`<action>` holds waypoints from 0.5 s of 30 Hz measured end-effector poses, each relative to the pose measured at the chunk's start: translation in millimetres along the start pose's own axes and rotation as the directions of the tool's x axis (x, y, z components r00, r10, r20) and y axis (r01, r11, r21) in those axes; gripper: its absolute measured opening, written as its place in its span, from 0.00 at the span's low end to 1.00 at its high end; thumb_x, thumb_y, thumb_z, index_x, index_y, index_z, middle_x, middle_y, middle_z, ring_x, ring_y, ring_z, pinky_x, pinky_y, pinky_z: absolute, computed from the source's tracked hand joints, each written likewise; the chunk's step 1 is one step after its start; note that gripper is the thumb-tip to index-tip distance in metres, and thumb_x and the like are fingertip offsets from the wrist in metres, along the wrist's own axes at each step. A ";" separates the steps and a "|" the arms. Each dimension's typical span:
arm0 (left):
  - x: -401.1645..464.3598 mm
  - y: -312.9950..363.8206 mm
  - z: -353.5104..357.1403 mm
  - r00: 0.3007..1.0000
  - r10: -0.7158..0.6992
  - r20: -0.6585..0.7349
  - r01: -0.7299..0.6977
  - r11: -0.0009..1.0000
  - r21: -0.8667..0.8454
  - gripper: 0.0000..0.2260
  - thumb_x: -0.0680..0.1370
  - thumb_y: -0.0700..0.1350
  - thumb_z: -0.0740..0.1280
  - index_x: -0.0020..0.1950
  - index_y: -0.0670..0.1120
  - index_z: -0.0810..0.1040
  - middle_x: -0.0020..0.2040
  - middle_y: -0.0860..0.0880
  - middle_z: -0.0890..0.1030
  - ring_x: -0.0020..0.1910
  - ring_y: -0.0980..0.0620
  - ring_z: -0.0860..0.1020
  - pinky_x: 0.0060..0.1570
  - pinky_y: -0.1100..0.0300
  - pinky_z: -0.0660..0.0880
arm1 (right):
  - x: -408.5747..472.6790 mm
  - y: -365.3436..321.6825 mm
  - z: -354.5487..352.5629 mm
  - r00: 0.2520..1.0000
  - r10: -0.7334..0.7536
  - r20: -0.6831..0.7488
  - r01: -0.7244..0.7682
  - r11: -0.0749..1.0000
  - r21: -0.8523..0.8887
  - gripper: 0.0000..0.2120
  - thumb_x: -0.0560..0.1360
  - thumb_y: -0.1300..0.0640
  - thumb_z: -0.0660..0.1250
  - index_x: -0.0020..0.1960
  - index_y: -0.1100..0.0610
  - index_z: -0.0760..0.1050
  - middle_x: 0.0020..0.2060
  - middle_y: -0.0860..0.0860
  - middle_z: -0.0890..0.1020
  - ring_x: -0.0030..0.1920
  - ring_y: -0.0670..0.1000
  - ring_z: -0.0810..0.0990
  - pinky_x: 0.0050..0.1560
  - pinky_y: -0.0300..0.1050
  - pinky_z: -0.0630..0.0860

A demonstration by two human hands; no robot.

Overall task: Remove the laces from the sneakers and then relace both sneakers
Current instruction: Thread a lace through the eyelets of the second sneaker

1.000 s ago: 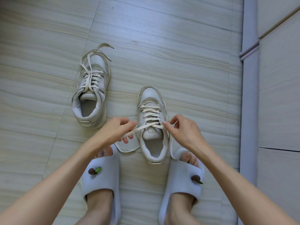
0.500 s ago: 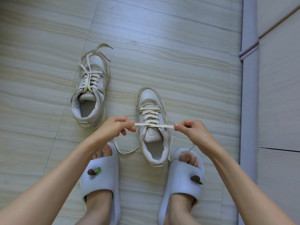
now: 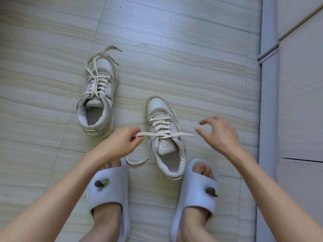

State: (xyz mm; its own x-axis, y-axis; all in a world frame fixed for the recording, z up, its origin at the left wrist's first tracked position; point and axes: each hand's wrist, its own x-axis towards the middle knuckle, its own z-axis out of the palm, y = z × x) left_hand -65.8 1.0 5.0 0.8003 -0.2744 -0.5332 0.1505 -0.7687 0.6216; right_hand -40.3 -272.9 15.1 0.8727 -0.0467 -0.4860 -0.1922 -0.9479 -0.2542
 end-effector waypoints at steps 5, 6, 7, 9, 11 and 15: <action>-5.9 9.6 0.3 0.951 0.197 -0.239 -0.166 0.976 0.144 0.06 0.80 0.46 0.59 0.50 0.47 0.73 0.28 0.57 0.67 0.30 0.49 0.69 0.32 0.55 0.63 | -3.2 -57.6 28.3 0.901 -0.428 0.065 0.423 0.902 0.083 0.18 0.73 0.46 0.68 0.59 0.53 0.76 0.58 0.51 0.75 0.62 0.53 0.69 0.61 0.48 0.65; -6.7 13.2 -1.9 0.932 0.235 -0.275 -0.183 0.963 0.199 0.06 0.80 0.46 0.58 0.51 0.47 0.73 0.29 0.56 0.69 0.32 0.45 0.71 0.31 0.55 0.63 | -3.4 -66.2 34.8 0.888 -0.455 0.060 0.456 0.890 0.013 0.18 0.73 0.44 0.67 0.58 0.53 0.76 0.57 0.51 0.75 0.61 0.52 0.69 0.58 0.48 0.64; -7.4 16.8 -4.1 0.916 0.271 -0.297 -0.199 0.947 0.250 0.06 0.80 0.46 0.58 0.51 0.47 0.74 0.32 0.55 0.72 0.34 0.43 0.74 0.31 0.55 0.64 | -3.2 -72.7 40.1 0.879 -0.475 0.042 0.476 0.876 -0.070 0.17 0.75 0.44 0.64 0.56 0.54 0.76 0.55 0.51 0.76 0.59 0.53 0.70 0.55 0.48 0.64; -8.7 22.1 -6.4 0.894 0.322 -0.312 -0.221 0.922 0.318 0.08 0.80 0.46 0.57 0.52 0.46 0.74 0.37 0.50 0.77 0.37 0.41 0.75 0.30 0.56 0.65 | -1.9 -79.0 45.1 0.874 -0.485 -0.022 0.474 0.864 -0.171 0.13 0.78 0.49 0.59 0.52 0.58 0.75 0.51 0.54 0.77 0.55 0.56 0.72 0.48 0.48 0.64; -8.2 23.8 -5.4 0.889 0.327 -0.320 -0.212 0.914 0.346 0.09 0.81 0.47 0.56 0.52 0.44 0.73 0.36 0.50 0.75 0.35 0.40 0.73 0.30 0.55 0.65 | 0.6 -77.5 42.9 0.908 -0.401 -0.122 0.401 0.916 -0.029 0.10 0.80 0.55 0.55 0.48 0.59 0.72 0.46 0.56 0.78 0.48 0.60 0.74 0.41 0.49 0.62; -4.4 18.5 0.2 0.920 0.232 -0.315 -0.108 0.924 0.366 0.11 0.81 0.47 0.51 0.52 0.43 0.70 0.37 0.48 0.72 0.34 0.42 0.69 0.32 0.52 0.65 | 9.8 -61.3 27.9 0.966 -0.136 -0.218 0.210 0.907 0.364 0.10 0.79 0.61 0.52 0.45 0.58 0.71 0.40 0.56 0.81 0.42 0.61 0.76 0.42 0.52 0.68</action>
State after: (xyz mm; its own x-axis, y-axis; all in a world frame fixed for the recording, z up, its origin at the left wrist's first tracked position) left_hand -66.7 -12.1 18.7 0.9543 -0.2489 -0.1657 -0.1595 -0.8925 0.4219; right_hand -32.5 -206.4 2.6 0.9674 0.0152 -0.2526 -0.1545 -0.7551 -0.6372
